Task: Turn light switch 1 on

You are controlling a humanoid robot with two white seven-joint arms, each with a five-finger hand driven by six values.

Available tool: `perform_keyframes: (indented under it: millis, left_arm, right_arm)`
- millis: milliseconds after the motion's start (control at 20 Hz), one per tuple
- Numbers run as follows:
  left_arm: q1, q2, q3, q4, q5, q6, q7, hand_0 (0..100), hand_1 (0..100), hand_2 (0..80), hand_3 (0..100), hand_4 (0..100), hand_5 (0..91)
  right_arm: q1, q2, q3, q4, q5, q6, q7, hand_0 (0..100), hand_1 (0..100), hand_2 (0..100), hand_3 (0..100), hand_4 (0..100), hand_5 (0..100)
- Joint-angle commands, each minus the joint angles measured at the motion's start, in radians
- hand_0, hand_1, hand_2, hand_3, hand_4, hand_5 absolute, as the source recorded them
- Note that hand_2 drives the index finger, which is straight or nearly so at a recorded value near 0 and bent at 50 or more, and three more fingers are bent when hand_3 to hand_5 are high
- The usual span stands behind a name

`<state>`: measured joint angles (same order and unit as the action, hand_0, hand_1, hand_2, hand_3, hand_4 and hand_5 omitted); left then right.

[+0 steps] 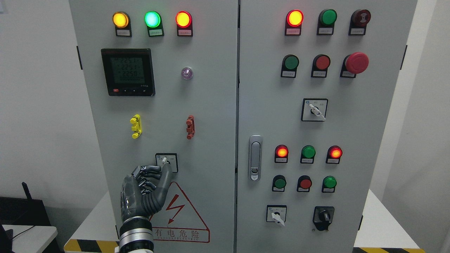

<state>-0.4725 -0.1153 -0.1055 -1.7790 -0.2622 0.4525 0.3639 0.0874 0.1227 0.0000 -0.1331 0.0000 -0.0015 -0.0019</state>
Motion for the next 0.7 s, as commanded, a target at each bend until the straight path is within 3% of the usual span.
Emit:
perform_keyframes:
  millis: [0,650]
  left_arm:
    - [-0.002,0.000,0.001,-0.003,0.000,0.005,0.000,24,47,49.9,68,83,77.4]
    - [-0.003,0.000,-0.006,-0.003,0.000,0.032,-0.017,25,46,50.8,68,83,77.7]
  right_arm:
    - [0.000,0.000,0.020,0.000,-0.026,0.000,0.000,12,39,0,0,0,0]
    - [0.000,0.000,0.020,0.000,-0.026,0.000,0.000,12,39,0,0,0,0]
